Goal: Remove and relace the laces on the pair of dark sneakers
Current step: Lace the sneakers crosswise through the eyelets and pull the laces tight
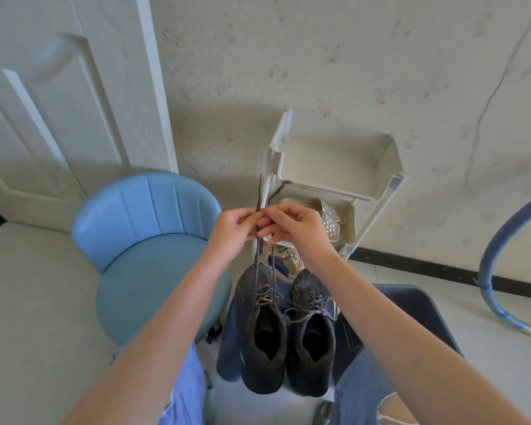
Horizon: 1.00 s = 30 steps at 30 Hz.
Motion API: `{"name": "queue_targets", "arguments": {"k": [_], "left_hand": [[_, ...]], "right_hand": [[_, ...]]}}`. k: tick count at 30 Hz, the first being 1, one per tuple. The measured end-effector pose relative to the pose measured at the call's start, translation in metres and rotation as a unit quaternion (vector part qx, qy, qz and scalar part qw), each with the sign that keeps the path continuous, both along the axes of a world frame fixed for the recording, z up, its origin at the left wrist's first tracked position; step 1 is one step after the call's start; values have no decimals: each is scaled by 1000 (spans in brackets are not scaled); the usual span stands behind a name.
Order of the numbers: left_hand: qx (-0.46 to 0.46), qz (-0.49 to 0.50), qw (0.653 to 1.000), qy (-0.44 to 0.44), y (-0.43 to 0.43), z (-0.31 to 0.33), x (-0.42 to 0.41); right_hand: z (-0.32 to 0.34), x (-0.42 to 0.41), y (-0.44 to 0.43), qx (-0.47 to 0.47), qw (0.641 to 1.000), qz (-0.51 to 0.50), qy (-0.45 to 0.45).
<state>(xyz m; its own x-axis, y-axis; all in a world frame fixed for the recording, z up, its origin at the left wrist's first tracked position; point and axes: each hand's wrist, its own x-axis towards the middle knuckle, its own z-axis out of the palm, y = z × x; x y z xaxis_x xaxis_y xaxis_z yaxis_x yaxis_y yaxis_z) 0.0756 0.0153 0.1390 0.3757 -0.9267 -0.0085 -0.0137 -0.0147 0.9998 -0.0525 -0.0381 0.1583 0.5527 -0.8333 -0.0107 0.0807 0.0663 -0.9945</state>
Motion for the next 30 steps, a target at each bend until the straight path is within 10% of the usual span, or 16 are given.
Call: {"name": "queue_targets", "arguments": {"k": [30], "left_hand": [[13, 16, 999, -29, -8, 7, -13]], "right_hand": [[13, 19, -7, -71, 984, -119, 113]]}}
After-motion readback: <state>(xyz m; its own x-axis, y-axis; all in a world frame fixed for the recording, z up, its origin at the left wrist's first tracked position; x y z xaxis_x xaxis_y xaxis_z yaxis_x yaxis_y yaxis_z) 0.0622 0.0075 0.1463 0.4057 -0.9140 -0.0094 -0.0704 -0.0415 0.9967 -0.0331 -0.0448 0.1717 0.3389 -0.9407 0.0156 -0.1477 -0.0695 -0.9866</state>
